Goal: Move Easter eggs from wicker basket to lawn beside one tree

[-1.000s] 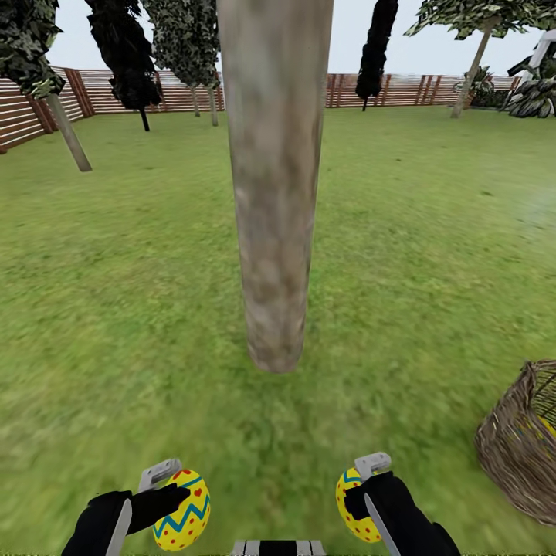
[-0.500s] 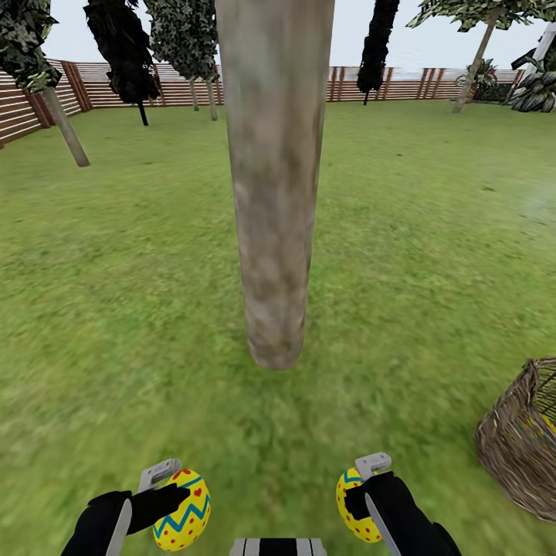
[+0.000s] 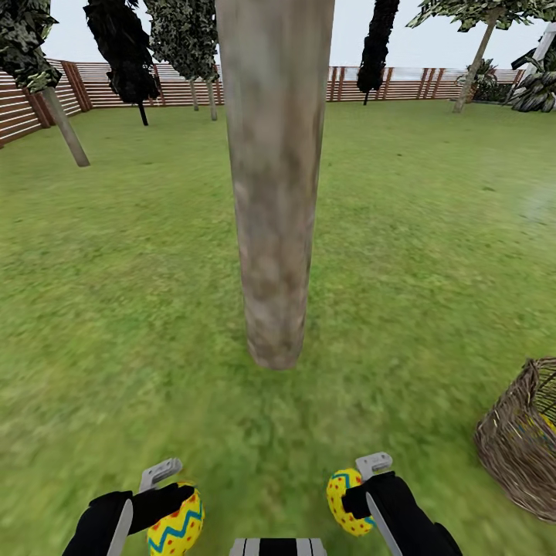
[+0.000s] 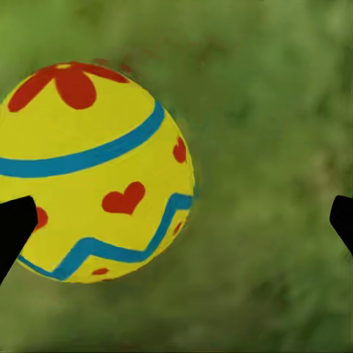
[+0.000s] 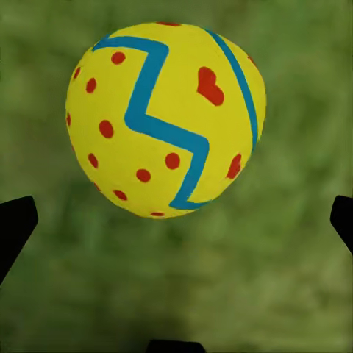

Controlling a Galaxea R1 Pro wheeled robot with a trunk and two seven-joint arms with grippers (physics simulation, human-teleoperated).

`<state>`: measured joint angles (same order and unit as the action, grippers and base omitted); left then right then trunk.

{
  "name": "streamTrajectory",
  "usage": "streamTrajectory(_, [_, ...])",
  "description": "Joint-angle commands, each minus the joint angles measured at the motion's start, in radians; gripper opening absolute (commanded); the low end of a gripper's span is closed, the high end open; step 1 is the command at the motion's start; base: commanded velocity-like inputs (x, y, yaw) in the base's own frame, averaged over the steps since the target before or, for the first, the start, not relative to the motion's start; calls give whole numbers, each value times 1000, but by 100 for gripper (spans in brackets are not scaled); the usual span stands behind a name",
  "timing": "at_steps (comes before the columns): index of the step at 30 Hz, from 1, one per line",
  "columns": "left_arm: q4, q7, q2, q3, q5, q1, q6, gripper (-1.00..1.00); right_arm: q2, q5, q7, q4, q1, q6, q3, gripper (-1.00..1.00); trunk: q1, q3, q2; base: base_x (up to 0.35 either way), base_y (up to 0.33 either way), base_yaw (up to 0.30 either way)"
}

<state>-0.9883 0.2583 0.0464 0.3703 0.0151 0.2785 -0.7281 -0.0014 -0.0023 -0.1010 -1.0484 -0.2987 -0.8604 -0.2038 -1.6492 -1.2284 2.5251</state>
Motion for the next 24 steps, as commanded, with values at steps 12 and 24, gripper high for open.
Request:
streamTrajectory(12, [-1, 5, -1, 5, 2, 1, 3, 100, -1, -1, -5, -1, 0, -4, 0, 100, 0, -1, 0, -17, 0, 0])
streamTrajectory(24, [6, 4, 1, -1, 3, 1, 6, 100, -2, -1, -5, -1, 0, -4, 0, 100, 0, -1, 0, -330, 0, 0])
